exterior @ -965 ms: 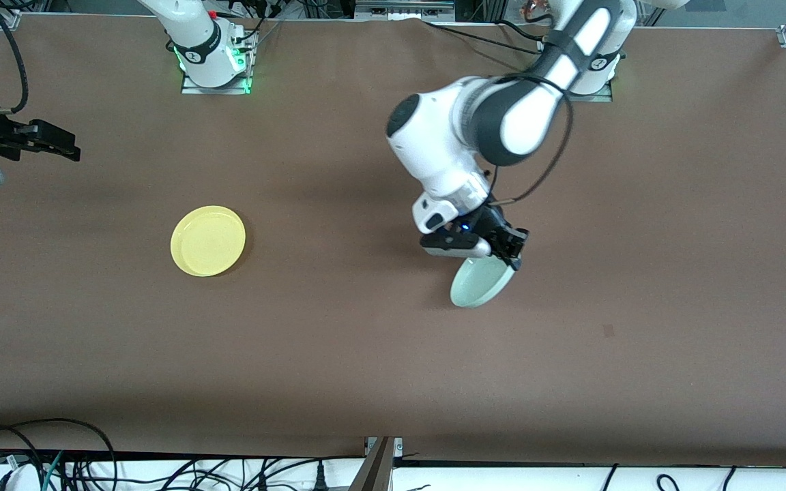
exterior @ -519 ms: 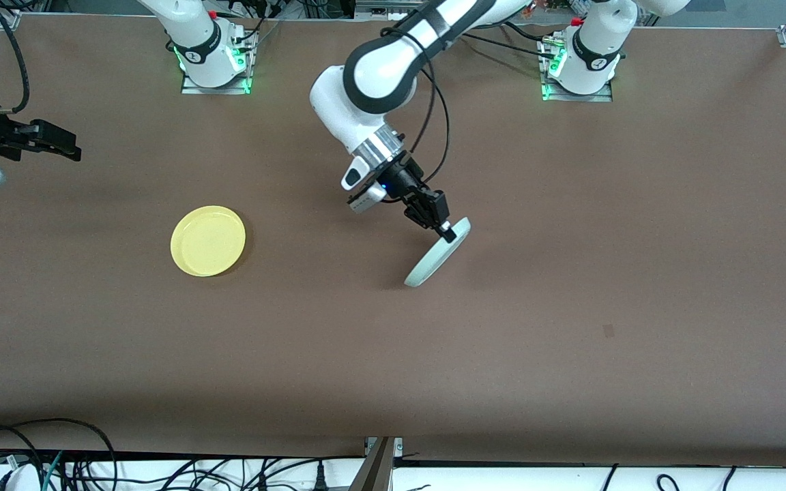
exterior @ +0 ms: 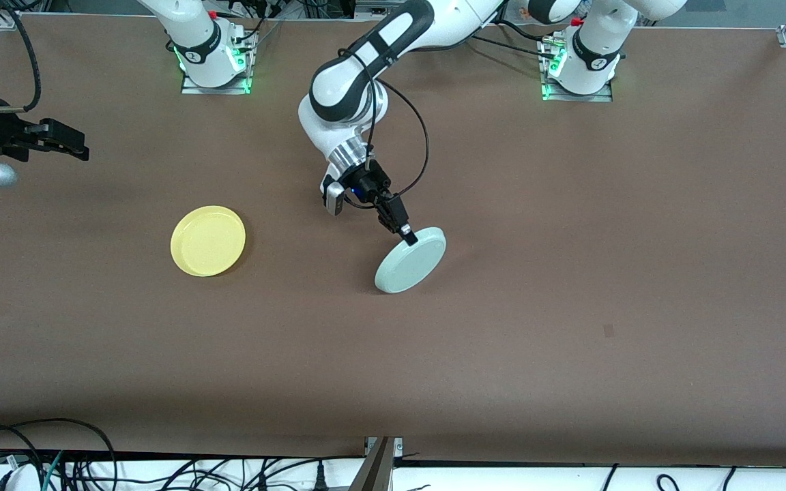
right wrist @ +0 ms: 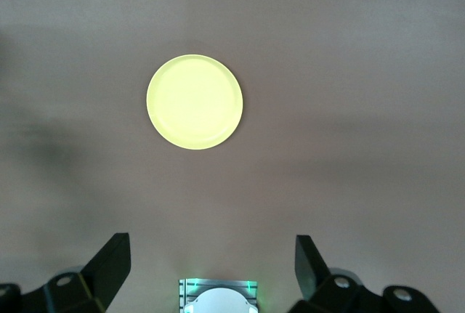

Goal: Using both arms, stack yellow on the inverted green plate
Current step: 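Carry the green plate toward the table middle with the left gripper, then flip the green plate upside down onto the table with the left gripper, then release the green plate with the left gripper while the right gripper reaches the yellow plate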

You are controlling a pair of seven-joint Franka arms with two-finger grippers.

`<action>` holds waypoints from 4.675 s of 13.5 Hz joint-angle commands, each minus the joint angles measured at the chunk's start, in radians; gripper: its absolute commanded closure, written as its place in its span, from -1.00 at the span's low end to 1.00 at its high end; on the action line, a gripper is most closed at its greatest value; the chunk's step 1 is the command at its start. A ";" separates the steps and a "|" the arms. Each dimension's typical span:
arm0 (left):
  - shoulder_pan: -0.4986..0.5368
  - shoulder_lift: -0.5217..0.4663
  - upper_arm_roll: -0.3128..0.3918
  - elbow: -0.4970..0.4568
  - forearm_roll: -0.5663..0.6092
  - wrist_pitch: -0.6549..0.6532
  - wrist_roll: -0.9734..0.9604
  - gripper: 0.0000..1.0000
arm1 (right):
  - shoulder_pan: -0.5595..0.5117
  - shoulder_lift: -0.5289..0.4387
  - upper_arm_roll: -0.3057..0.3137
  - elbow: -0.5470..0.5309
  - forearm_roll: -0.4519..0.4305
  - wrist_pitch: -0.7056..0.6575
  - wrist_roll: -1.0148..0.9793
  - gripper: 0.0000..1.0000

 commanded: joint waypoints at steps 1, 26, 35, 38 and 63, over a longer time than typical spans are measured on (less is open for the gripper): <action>-0.018 0.055 0.017 0.060 0.022 -0.025 -0.036 1.00 | 0.001 0.000 -0.002 0.014 0.008 -0.006 0.000 -1.00; -0.114 0.140 -0.027 0.009 -0.020 0.287 -0.626 -1.00 | 0.003 -0.001 0.000 0.016 0.008 -0.010 0.001 -1.00; 0.027 0.068 -0.018 -0.052 0.005 0.724 -0.819 -1.00 | 0.004 -0.001 0.000 0.016 0.008 -0.010 0.001 -0.99; 0.115 0.045 -0.026 -0.097 0.059 0.870 -0.826 -1.00 | 0.004 -0.001 0.000 0.016 0.008 -0.008 0.001 -1.00; 1.156 0.026 -1.151 -0.138 -0.293 0.695 -0.710 -1.00 | -0.039 0.143 -0.010 -0.320 0.097 0.501 0.017 -1.00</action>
